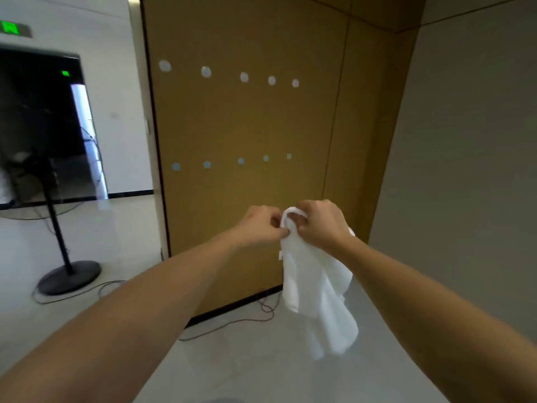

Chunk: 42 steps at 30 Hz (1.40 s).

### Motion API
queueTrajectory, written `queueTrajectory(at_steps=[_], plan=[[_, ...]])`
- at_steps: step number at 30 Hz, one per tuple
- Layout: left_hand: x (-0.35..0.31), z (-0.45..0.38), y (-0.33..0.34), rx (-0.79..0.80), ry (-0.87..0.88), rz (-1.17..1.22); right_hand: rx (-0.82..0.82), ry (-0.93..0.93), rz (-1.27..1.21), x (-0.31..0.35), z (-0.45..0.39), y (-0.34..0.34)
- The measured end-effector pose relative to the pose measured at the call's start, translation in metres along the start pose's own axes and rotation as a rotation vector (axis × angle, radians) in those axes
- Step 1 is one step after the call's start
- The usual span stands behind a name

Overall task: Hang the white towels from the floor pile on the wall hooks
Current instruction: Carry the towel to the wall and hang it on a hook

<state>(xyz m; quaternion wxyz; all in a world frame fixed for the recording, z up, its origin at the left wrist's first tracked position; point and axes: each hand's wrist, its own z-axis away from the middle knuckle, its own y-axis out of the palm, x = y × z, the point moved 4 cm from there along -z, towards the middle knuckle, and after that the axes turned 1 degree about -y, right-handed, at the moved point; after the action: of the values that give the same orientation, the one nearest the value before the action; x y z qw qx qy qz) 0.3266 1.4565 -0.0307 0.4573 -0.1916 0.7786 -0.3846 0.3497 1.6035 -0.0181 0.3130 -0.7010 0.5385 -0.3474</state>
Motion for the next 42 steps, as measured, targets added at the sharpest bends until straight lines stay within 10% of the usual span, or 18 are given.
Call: queueTrajectory(at_steps=[15, 42], plan=[[0.215, -0.183, -0.157, -0.386, -0.318, 0.041, 0.009, -0.269, -0.268, 0.089, -0.301, 0.137], [0.414, -0.464, -0.479, -0.778, 0.082, -0.173, -0.196, -0.427, -0.828, 0.202, -0.744, 0.246]])
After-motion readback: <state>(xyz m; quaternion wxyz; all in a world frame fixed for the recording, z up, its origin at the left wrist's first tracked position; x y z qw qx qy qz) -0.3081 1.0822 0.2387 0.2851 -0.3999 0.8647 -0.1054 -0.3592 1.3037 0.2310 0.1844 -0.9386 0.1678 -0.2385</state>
